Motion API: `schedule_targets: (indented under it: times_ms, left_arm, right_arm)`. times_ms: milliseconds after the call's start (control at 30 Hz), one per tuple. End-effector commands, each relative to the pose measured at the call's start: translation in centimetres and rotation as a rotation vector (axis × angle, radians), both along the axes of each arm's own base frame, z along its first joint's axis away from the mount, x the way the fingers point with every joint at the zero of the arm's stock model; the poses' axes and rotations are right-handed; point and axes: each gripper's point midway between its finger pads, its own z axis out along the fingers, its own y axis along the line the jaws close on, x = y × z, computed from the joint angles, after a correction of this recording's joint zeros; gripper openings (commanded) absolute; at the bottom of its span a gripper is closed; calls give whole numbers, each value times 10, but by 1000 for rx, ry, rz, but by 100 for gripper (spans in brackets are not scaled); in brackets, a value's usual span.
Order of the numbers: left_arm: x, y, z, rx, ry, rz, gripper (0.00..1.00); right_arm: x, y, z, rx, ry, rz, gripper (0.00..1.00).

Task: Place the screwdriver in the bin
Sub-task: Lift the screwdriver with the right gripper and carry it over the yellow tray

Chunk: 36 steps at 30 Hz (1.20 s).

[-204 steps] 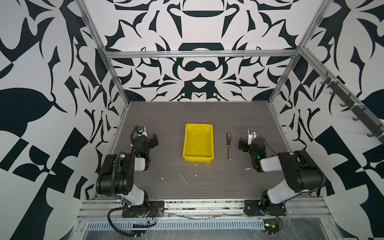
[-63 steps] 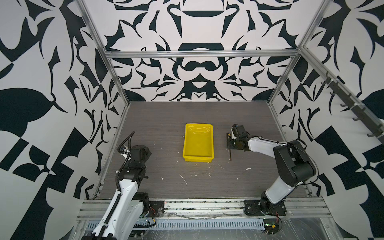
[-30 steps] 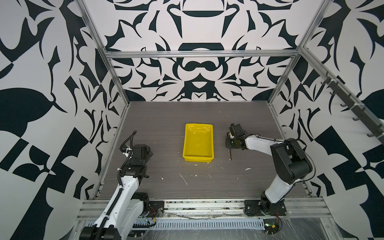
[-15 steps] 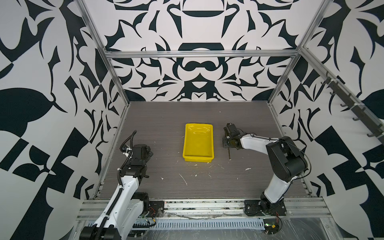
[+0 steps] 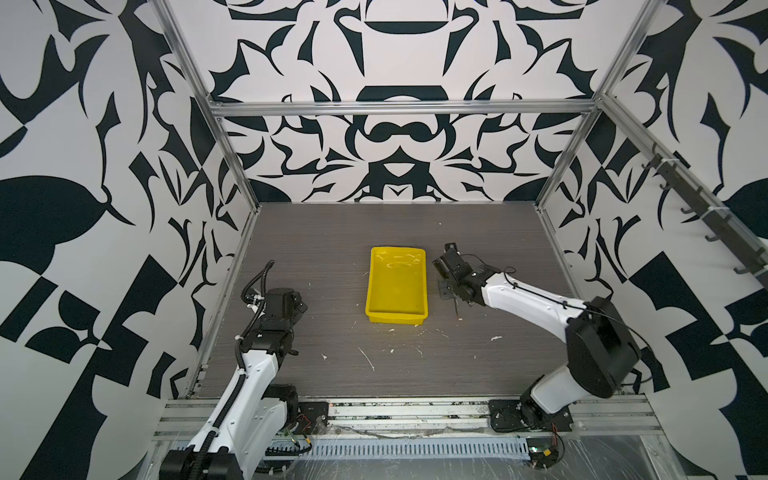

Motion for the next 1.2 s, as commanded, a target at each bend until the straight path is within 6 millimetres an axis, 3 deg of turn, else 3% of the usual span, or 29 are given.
schedule_targets:
  times_ms: [0,100,400,600,867,1167]
  left_arm:
    - [6,-1,9,-4,-14,-2,100]
    - [6,-1,8,-4,-10,-1,100]
    - [4,0,8,-4,-10,5,100]
    - [7,0,8,-3,-13,1,99]
    - [10,-3,4,-7,21,-11,100]
    - [13,-5,1,-11,42,-28,100]
  right_arm:
    - [-7,24,50,147,-91,-41,8]
    - [-5,57,63,311,-106,-17,11]
    - [13,121,57,481,29,18,12]
    - [26,149,47,532,144,33,14]
    - [27,173,10,558,293,28,17]
    - [34,204,-3,657,383,37,19]
